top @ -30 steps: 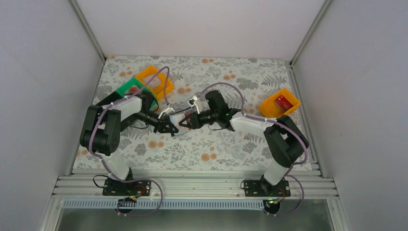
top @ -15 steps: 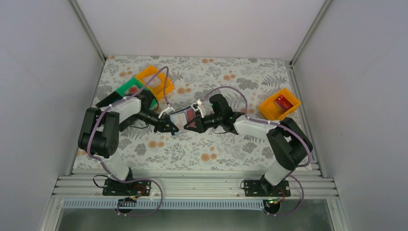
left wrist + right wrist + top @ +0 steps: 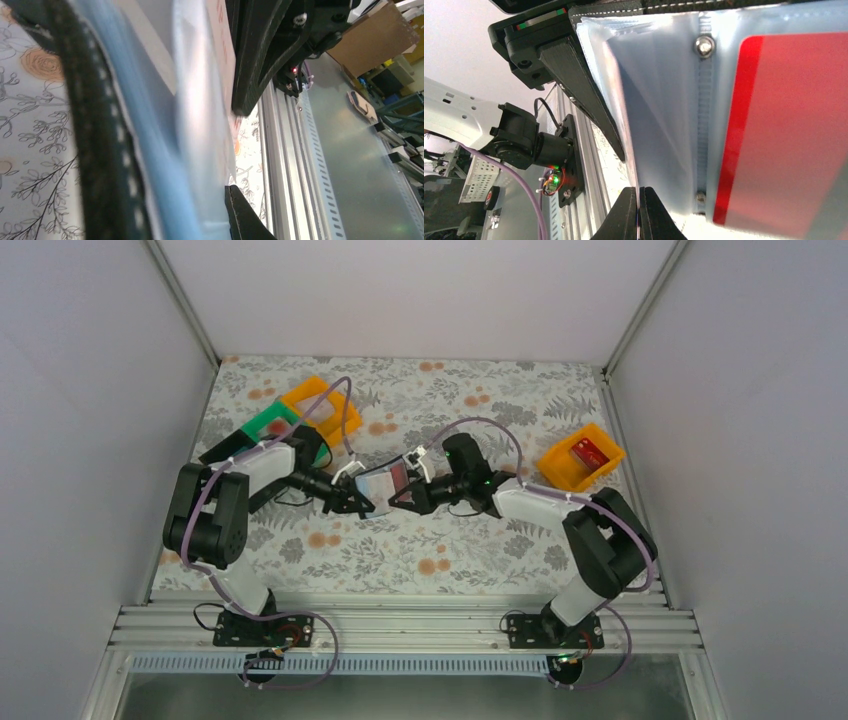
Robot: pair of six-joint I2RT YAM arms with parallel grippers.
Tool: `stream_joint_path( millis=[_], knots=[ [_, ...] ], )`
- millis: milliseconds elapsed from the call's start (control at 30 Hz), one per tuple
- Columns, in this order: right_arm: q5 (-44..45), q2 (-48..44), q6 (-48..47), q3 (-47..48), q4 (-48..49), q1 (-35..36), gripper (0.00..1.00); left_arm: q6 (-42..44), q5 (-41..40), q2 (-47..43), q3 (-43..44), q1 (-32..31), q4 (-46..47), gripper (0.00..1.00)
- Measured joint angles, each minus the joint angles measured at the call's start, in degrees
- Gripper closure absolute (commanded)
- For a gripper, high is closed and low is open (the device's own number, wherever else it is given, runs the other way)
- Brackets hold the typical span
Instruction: Take the credit cards out of the card holder
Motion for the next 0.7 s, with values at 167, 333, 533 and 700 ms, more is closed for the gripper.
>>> stream_joint_path(
  millis=[167,333,533,700],
  knots=[
    [1.18,-1.33,-1.07,0.0,-3.54,-1.88,0.96,-0.17,-2.14,0.02,0.0,0.7,0.33,0.93],
    [4.17,-2.89,-1.55,0.0,-8.0,-5.4,0.96,-2.95,-4.33,0.61,-0.17,0.87,1.46,0.71],
    [7.76,-8.59,-3.28,1.44,-15.34,-8.55,0.96,-9.18,-11.69,4.57,-1.27,0.79,6.71,0.41],
    [10.45,-11.76,-4.39,6.34,-20.9,-8.98,0.96,-12.87,-20.48,3.15,-1.68,3.37,9.92,0.32]
  ],
)
